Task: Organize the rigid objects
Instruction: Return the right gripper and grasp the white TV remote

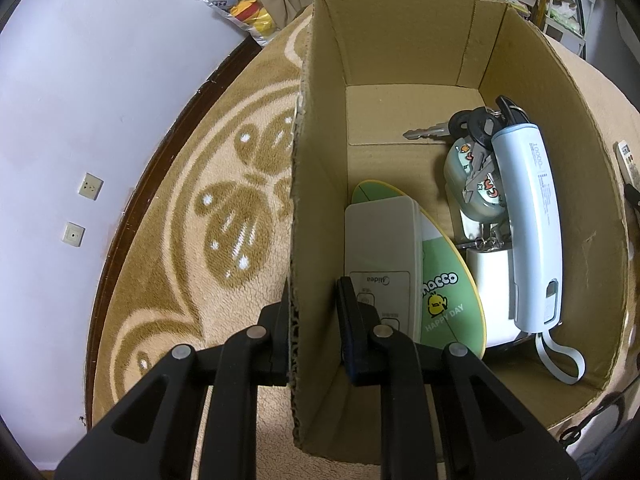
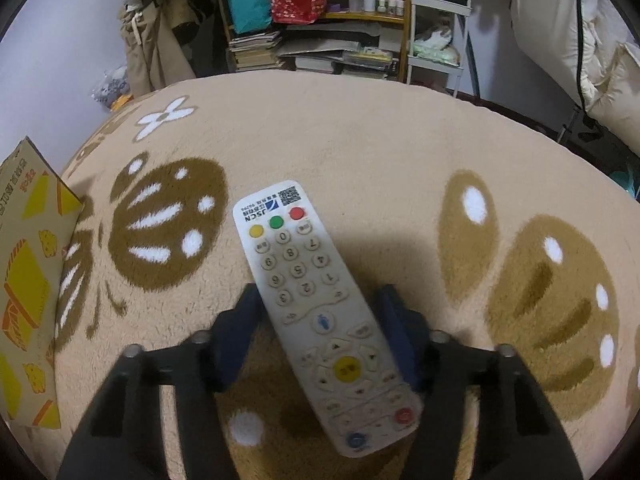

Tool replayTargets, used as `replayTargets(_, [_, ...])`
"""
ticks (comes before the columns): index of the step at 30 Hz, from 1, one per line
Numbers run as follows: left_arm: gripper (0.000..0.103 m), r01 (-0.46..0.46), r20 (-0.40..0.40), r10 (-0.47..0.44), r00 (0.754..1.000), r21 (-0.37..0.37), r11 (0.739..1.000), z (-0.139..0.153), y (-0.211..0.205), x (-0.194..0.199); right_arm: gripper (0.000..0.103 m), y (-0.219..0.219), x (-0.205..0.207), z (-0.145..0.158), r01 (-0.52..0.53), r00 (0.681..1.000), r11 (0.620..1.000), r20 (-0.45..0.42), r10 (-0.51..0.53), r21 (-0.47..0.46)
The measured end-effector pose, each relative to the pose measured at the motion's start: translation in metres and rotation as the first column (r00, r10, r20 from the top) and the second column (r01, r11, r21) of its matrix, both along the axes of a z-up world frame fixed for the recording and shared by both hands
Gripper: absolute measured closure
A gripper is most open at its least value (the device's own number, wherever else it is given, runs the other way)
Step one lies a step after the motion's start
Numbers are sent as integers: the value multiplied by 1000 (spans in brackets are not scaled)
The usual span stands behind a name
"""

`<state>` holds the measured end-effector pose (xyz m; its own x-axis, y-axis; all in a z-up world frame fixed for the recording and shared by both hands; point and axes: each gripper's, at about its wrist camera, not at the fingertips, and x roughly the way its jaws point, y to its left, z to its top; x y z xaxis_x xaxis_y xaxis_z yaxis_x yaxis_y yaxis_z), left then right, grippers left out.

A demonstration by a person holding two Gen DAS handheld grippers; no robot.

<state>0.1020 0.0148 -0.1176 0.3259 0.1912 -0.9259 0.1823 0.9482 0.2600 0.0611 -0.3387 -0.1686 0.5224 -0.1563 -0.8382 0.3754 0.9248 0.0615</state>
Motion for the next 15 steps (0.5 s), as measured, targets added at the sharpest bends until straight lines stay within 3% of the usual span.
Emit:
replayTargets(7, [84,1,0,-1,1000,0,1000,0,0,0,58,11,0,1,-11,1000,998,-7,10,-58])
replayTargets(15, [84,-2,-2,2,1000,-6,1000,1,2,1,58,16,1,4,15,1000,997,-11,-16,-74])
